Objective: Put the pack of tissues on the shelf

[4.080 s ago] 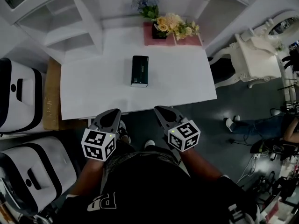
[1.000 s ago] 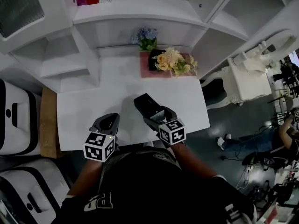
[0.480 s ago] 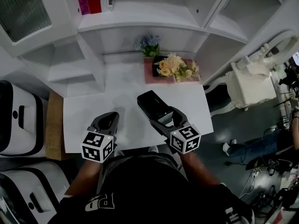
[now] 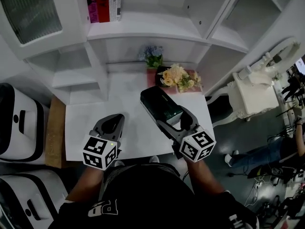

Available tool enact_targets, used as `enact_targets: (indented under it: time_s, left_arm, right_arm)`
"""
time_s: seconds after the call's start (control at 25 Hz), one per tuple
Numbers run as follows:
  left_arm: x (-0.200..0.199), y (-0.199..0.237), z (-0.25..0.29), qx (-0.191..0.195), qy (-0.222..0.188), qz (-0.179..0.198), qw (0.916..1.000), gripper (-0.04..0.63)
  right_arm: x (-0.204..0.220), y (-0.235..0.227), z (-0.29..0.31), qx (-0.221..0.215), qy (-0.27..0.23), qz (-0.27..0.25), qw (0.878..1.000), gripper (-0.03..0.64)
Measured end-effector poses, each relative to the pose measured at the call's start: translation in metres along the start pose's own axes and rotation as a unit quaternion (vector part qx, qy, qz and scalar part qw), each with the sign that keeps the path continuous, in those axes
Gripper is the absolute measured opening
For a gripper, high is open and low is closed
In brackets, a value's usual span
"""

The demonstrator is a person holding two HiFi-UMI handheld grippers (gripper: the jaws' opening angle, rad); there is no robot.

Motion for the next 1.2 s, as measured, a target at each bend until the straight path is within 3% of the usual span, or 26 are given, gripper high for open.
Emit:
enact_targets:
  time_s: [0.52, 0.84, 1.2]
  left_arm:
    - [-0.032, 0.002, -0.017, -0.007, -0.048, 0.011, 0.9988, 0.015]
    - [-0.040, 0.012, -0.020, -0.015, -0.056, 0.010, 0.9982, 0.015]
    - [-0.039, 0.014, -0.019, -0.017, -0.056, 0.009, 0.9983, 0.015]
  right_arm:
    - [-0.073, 0.033, -0.014, -0.039, -0.081, -0.026, 0.996, 0.426]
    - [-0.128, 0.040, -0.026, -0.040, -0.153, -0.045, 0.986, 0.425]
    - [-0.174, 0.043, -0.028, -0.039, -0.201, -0.072, 0.976, 0.425]
Point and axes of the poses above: the fingertips, and each gripper's own axes: z forward along the fingers, y to its left, x out of its underside, the point moved 4 cm from there along -z, backward along the fingers, and after that the axes turned 6 degrees about z, right-handed, at the moved point
